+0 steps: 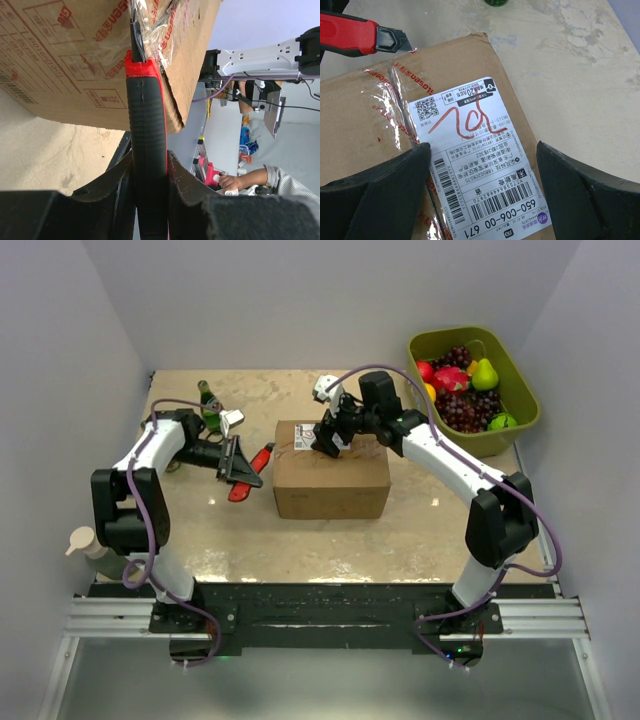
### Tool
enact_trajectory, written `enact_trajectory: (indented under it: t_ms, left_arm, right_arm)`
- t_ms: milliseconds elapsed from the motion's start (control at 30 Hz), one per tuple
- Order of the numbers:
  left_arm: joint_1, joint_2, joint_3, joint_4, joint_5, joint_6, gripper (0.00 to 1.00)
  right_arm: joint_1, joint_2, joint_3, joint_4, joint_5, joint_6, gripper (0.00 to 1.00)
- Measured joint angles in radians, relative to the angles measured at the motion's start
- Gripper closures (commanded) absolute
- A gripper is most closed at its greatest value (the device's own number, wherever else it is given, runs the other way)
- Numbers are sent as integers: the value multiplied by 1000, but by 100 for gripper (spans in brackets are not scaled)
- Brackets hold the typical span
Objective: Unpack the express box
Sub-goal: Cut the express box at the center of the board.
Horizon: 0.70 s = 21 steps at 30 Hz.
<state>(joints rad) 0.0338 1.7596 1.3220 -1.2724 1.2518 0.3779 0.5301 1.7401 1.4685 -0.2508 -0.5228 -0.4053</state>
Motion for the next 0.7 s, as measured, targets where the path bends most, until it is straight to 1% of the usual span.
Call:
enact_trajectory:
  t_ms: [333,700]
  left_arm:
    - [-6,-29,-38,2,0,-2,100]
    - [-10,-31,-42,2,-1,-3,100]
  right_arm:
    - [0,0,0,0,-1,0,9]
    - [0,0,-2,3,-3,0,9]
